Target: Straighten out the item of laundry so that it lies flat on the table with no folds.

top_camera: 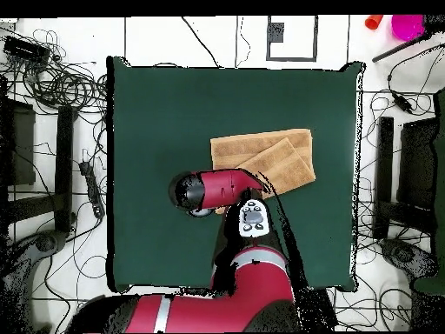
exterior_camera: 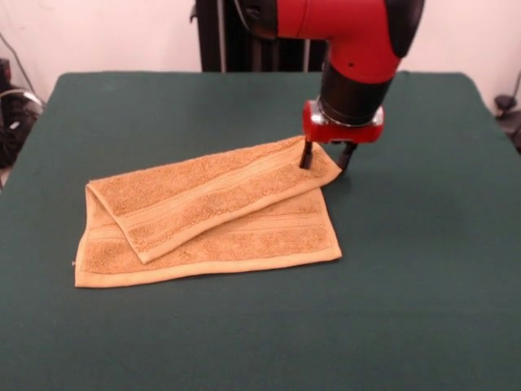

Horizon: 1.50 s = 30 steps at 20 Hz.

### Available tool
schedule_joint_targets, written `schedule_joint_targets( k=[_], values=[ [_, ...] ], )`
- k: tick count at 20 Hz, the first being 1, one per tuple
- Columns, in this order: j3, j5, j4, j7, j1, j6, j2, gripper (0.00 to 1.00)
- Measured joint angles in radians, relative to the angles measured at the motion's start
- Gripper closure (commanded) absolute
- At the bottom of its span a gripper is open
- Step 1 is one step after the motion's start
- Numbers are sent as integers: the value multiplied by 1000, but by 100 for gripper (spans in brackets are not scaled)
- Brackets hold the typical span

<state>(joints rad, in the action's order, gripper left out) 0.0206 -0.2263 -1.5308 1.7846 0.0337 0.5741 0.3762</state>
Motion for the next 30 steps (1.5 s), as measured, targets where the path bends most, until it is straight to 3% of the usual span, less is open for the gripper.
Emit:
schedule_joint_targets(
  k=[13,14,30],
  values=[
    [1,0,0,0,0,0,0,0],
    [5,0,2,0,0,-1,0,100],
    [13,2,7,0,4,1,-1,100]
  ],
)
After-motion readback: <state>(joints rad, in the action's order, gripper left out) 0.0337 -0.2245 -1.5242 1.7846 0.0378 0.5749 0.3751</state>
